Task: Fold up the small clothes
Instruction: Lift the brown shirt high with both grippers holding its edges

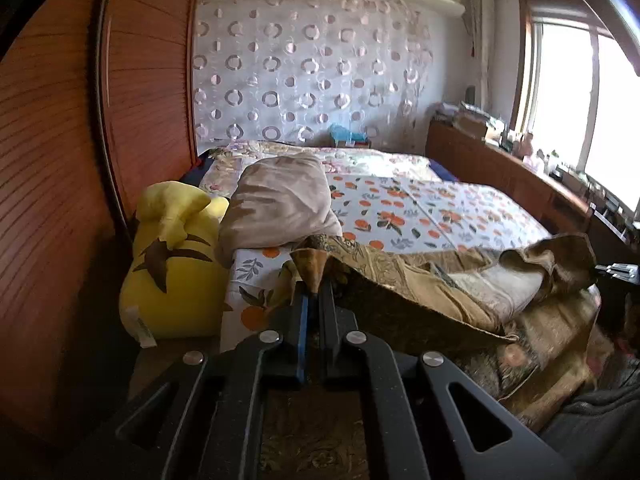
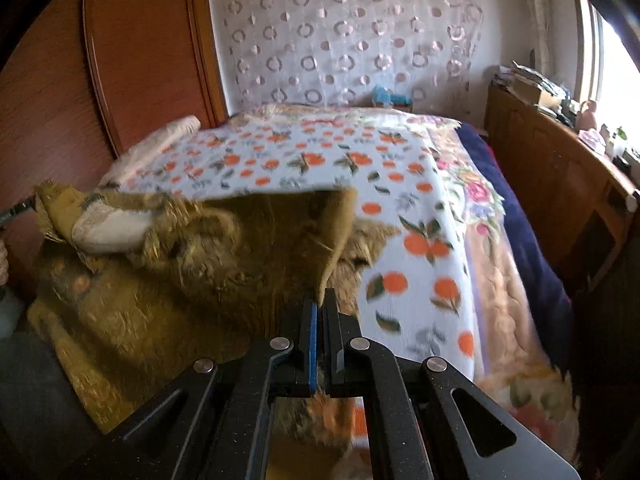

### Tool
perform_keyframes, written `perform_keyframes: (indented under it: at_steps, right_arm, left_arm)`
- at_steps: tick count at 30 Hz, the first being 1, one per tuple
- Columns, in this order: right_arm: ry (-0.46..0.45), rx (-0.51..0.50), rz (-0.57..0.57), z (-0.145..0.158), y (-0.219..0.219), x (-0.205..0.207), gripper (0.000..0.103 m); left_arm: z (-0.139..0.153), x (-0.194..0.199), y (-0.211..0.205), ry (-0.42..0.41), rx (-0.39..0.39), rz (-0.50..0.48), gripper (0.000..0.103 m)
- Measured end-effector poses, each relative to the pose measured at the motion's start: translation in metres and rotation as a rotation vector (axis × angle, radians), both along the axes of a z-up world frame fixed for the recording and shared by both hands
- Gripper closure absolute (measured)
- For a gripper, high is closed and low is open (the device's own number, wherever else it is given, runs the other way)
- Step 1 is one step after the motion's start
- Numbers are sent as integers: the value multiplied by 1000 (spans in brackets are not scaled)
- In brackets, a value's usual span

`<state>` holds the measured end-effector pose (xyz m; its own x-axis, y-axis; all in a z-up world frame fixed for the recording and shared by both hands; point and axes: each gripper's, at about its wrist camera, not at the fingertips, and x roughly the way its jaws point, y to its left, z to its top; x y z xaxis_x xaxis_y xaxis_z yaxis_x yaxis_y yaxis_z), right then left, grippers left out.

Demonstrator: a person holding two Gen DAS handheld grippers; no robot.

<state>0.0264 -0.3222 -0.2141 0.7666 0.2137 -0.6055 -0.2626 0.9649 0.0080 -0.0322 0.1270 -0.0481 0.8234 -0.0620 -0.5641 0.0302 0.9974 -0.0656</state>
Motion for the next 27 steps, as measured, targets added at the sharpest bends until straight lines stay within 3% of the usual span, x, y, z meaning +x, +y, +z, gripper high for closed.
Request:
perform_keyframes:
  at_steps: [3, 6, 7, 8, 10, 13, 16, 19, 21, 23, 27]
  right_arm:
    - [7, 11, -4, 6, -5, 2, 101]
    - [-22, -8, -24, 16, -6, -2, 96]
    - [-43, -9, -29, 22, -7, -5, 94]
    - [-60, -7, -29, 25, -8, -8, 91]
    - [-98, -18, -46, 40, -11, -8, 75]
    - [-148, -46, -72, 55, -11, -4, 59]
    - [-170, -50, -69, 62, -9, 11, 57]
    - [-137, -44, -60, 59, -6, 38, 57]
    - [-117, -53, -54, 54, -1, 56, 57]
    - [-101, -50, -49, 46, 2, 74, 57]
    - [-68, -60, -54, 42, -6, 97, 57]
  left_arm:
    - [2, 3, 2, 11, -3, -4, 95]
    - [10, 2, 6, -11, -1, 3, 75]
    - [12, 3, 7, -20, -4, 0, 64]
    - [15, 3, 8, -26, -7, -1, 60]
    - [19, 7, 11, -30, 6, 7, 60]
    - [20, 21, 16, -17, 34, 18, 60]
    - [16, 37, 21, 7, 60, 23, 60]
    - [6, 60, 24, 53, 71, 1, 59]
    - [-4, 74, 26, 94, 68, -15, 49]
    - [-13, 87, 26, 131, 64, -36, 32]
    - [-26, 103, 23, 170, 78, -41, 31]
